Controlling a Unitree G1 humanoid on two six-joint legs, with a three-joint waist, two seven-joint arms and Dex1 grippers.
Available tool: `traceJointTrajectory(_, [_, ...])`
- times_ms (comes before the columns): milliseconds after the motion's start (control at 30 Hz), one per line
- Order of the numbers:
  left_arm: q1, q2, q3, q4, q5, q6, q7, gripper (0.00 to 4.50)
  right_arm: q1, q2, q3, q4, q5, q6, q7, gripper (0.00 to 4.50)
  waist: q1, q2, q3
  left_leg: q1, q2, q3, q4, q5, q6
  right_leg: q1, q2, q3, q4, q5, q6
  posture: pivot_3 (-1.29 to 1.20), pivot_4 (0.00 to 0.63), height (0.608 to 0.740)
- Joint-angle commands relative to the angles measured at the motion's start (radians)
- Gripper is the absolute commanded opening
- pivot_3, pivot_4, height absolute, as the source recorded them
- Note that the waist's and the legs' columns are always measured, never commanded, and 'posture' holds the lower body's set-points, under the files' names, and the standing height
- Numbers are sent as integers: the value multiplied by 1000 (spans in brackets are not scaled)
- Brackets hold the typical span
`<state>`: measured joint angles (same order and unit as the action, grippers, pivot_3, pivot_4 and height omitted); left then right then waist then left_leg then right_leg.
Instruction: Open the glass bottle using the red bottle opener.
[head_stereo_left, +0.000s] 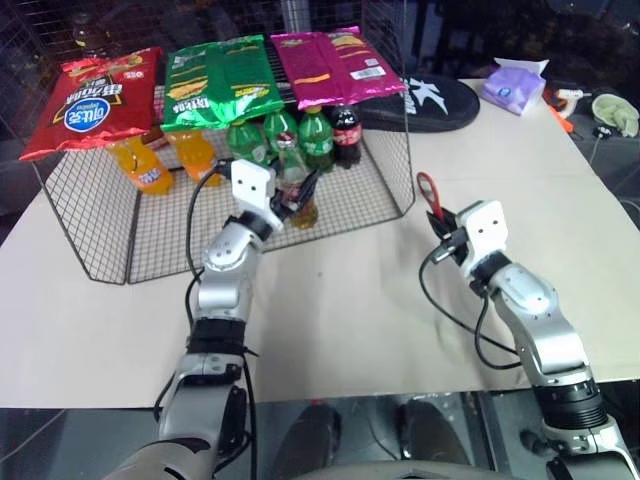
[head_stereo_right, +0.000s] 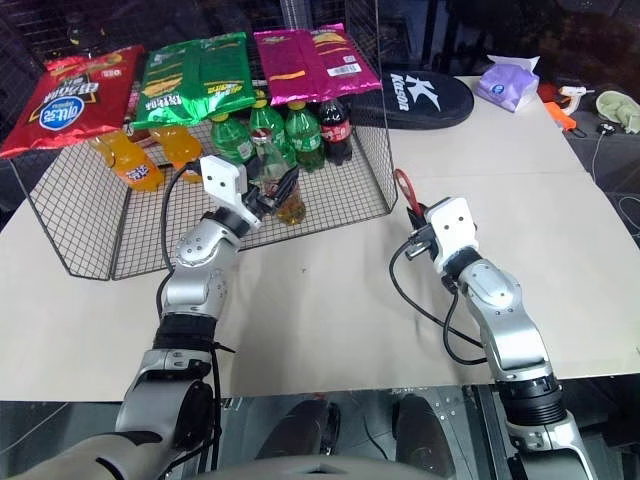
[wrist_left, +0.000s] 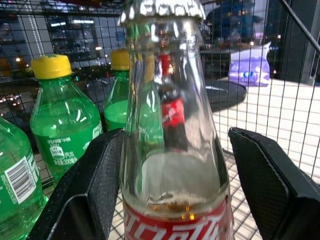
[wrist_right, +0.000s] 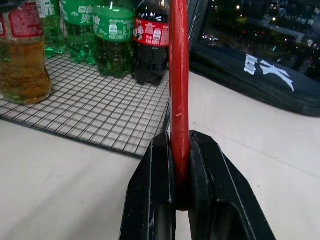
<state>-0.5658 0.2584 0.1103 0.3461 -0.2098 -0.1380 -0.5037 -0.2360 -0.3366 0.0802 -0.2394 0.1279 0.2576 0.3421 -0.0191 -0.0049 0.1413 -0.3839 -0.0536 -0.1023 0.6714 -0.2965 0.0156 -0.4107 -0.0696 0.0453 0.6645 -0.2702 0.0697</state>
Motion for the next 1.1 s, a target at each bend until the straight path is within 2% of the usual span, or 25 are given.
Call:
traceJointTrajectory(33, [-24, 1, 5, 7, -12, -27, -13, 3391, -2, 7, -7, -51, -4, -23, 5, 0, 0, 0, 0, 0, 0, 0, 0, 0, 0, 0, 0, 0, 0, 0, 0, 0, 150, 740])
traceJointTrajectory(67, [-26, -1, 6, 12, -18, -27, -18, 3391, -3, 10, -6, -49, -4, -25, 7, 0, 0, 0, 0, 0, 0, 0, 0, 0, 0, 0, 0, 0, 0, 0, 0, 0, 150, 740])
traceJointTrajectory(200, [-39, -3, 11, 31, -21, -34, -11, 2319, -9, 17, -5, -43, -8, -29, 9, 0, 1, 0, 0, 0, 0, 0, 0, 0, 0, 0, 0, 0, 0, 0, 0, 0, 150, 740])
traceJointTrajectory(567, [-20, 4, 14, 32, -25, -37, -21, 2326, -21, 24, -8, -27, -11, -36, 19, 0, -1, 0, 0, 0, 0, 0, 0, 0, 0, 0, 0, 0, 0, 0, 0, 0, 150, 740])
traceJointTrajectory(833, [0, 11, 7, -127, -73, 23, -42, 2326, -24, 32, -4, -19, -14, -44, 30, 0, -3, 0, 0, -1, 0, 0, 0, 0, 0, -1, 0, 0, 0, 0, 0, 0, 150, 740])
traceJointTrajectory(1100, [108, 39, -23, -346, -93, 140, -73, 2326, -18, 35, -8, -25, -16, -52, 27, 0, -21, 0, 0, -1, 0, 0, 0, 0, 0, -1, 0, 0, 0, 0, 0, 0, 150, 740])
